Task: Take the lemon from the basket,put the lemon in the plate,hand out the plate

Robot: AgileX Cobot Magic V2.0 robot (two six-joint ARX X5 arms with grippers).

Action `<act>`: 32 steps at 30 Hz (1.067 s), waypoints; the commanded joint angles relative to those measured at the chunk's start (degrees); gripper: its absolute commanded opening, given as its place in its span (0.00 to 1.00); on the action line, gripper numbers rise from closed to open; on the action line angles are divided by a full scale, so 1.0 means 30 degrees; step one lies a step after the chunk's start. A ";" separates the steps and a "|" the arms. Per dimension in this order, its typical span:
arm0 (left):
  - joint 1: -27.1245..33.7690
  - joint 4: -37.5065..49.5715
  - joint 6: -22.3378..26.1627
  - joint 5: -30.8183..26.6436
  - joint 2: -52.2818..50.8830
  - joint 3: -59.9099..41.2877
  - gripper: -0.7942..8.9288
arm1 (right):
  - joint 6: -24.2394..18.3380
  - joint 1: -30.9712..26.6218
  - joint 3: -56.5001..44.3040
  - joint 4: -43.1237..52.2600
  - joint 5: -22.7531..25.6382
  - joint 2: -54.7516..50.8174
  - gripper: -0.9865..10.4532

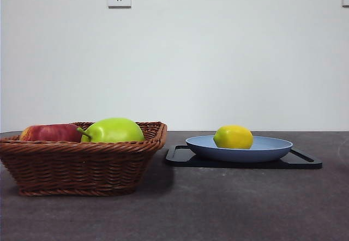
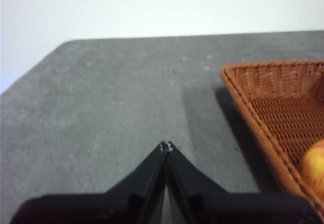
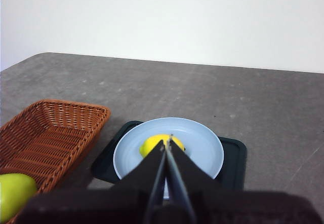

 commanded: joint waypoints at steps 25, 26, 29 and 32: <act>0.0058 -0.0146 -0.0386 -0.0022 -0.0080 -0.0131 0.09 | 0.0109 0.0138 0.0160 0.0219 0.0080 0.0036 0.09; 0.0058 -0.0146 -0.0393 -0.0022 -0.0080 -0.0131 0.09 | 0.0117 0.0131 0.0160 0.0219 0.0080 0.0036 0.09; 0.0058 -0.0146 -0.0386 -0.0022 -0.0080 -0.0131 0.09 | -0.0160 0.0131 0.0160 0.0182 0.0087 -0.0015 0.09; 0.0058 -0.0146 -0.0386 -0.0022 -0.0080 -0.0131 0.09 | -0.1807 -0.0117 0.0146 -0.0495 0.0299 -0.0882 0.09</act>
